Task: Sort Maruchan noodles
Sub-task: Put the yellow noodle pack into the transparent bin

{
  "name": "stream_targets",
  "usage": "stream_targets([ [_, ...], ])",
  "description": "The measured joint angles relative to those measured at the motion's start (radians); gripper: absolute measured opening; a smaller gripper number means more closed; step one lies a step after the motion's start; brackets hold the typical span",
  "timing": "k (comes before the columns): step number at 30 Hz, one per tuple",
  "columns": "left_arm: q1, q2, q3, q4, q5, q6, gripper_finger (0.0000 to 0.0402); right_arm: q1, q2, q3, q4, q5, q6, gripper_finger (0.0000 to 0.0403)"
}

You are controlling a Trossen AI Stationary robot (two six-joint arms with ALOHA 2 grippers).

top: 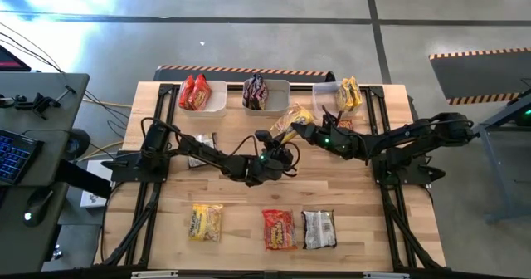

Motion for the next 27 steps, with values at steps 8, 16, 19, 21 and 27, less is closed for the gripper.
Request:
stream_targets([
  [8, -0.006, 0.000, 0.000, -0.007, 0.043, 0.008, 0.0040, -0.003, 0.000, 0.000, -0.001, 0.020, -0.091, 0.0146],
  [16, -0.047, -0.005, -0.001, -0.027, 0.104, -0.001, 0.0095, -0.065, -0.003, 0.000, 0.006, -0.040, -0.238, 0.0131],
  [19, -0.052, -0.024, -0.030, -0.024, 0.185, -0.049, 0.0107, -0.102, -0.011, 0.000, 0.006, -0.106, -0.268, 0.0129],
  [21, -0.054, -0.033, -0.067, -0.026, 0.260, -0.124, 0.0109, -0.127, -0.028, 0.000, 0.004, -0.152, -0.292, 0.0129],
  [27, -0.046, -0.072, -0.228, 0.077, 0.391, -0.227, 0.0096, -0.220, -0.122, 0.000, -0.035, -0.316, -0.380, 0.0128],
])
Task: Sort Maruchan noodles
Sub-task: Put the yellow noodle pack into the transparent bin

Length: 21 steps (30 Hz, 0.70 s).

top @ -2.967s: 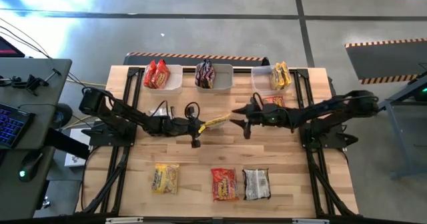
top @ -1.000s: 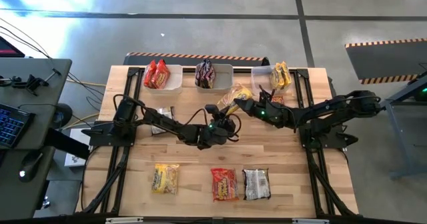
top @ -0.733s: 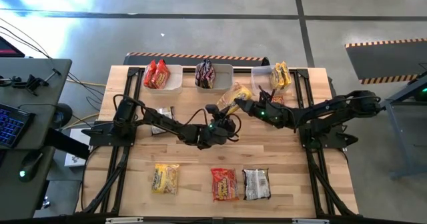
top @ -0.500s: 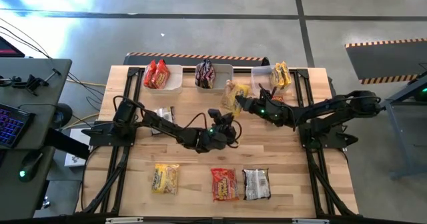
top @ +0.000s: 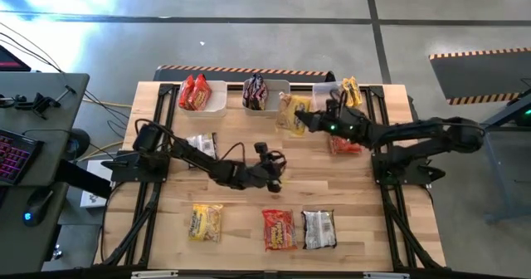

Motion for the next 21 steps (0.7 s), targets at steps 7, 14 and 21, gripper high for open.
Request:
stream_targets([
  [7, 0.026, -0.102, -0.164, 0.242, 0.250, -0.042, 0.0066, -0.184, -0.146, 0.161, -0.538, -0.193, -0.125, 0.0128],
  [14, 0.079, -0.220, -0.239, 0.294, 0.472, -0.092, 0.0042, -0.328, -0.117, 0.591, -1.339, -0.173, -0.381, 0.0128],
  [21, 0.110, -0.255, -0.270, 0.373, 0.570, -0.115, 0.0031, -0.480, 0.010, 0.743, -1.667, -0.046, -0.482, 0.0128],
])
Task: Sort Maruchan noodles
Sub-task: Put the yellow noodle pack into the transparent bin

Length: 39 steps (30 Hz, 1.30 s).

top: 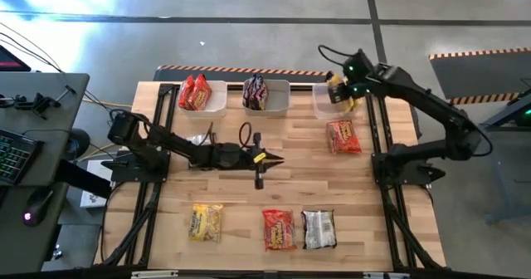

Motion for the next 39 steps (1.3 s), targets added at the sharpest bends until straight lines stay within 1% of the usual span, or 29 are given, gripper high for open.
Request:
stream_targets([
  [3, 0.004, 0.003, -0.003, -0.014, 0.010, -0.020, 0.0028, -0.066, 0.060, -0.019, 0.002, -0.036, -0.026, 0.0128],
  [7, 0.000, 0.003, -0.003, -0.016, 0.041, -0.034, 0.0024, -0.132, 0.147, -0.024, 0.032, -0.031, -0.073, 0.0128],
  [10, -0.002, 0.003, -0.002, -0.010, 0.075, -0.035, 0.0023, -0.170, 0.204, -0.024, 0.080, -0.029, -0.095, 0.0128],
  [13, -0.002, 0.003, -0.002, -0.013, 0.095, -0.037, 0.0023, -0.202, 0.262, -0.024, 0.109, -0.056, -0.115, 0.0128],
  [18, -0.002, 0.003, -0.002, -0.013, 0.096, -0.043, 0.0023, -0.237, 0.332, -0.024, 0.126, -0.056, -0.138, 0.0128],
  [22, -0.001, 0.003, -0.002, -0.016, 0.095, -0.043, 0.0023, -0.245, 0.353, -0.024, 0.149, -0.056, -0.138, 0.0128],
  [33, -0.001, 0.003, -0.002, -0.019, 0.095, -0.043, 0.0023, -0.249, 0.346, 0.002, 0.203, -0.053, -0.120, 0.0128],
  [39, -0.001, 0.003, -0.002, -0.035, 0.095, -0.044, 0.0023, -0.241, 0.346, -0.025, 0.241, -0.016, -0.079, 0.0123],
])
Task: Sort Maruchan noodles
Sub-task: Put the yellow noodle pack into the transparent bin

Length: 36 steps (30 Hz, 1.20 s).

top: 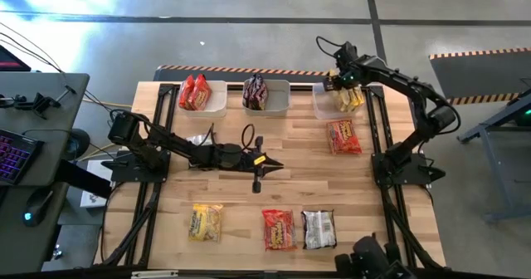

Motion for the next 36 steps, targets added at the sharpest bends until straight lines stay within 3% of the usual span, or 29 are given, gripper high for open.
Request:
stream_targets([
  [10, -0.001, 0.000, 0.000, -0.022, 0.000, -0.027, 0.0023, 0.022, 0.000, -0.120, 0.126, 0.021, 0.054, 0.0105],
  [21, -0.010, 0.000, 0.000, -0.095, 0.000, -0.035, 0.0023, 0.026, 0.000, -0.104, 0.056, 0.094, 0.063, 0.0198],
  [26, -0.010, 0.000, 0.000, -0.098, -0.001, -0.026, 0.0023, 0.045, 0.000, -0.020, -0.018, 0.101, 0.042, 0.0212],
  [31, -0.010, 0.000, 0.000, -0.099, -0.001, -0.029, 0.0023, 0.078, -0.003, 0.086, -0.142, 0.141, -0.031, 0.0198],
  [34, -0.010, 0.000, 0.000, -0.099, 0.000, -0.051, 0.0023, 0.121, -0.042, 0.094, -0.133, 0.252, -0.085, 0.0165],
  [36, -0.010, 0.000, 0.000, -0.094, 0.007, -0.058, 0.0023, 0.138, -0.084, 0.063, -0.065, 0.252, -0.129, 0.0131],
])
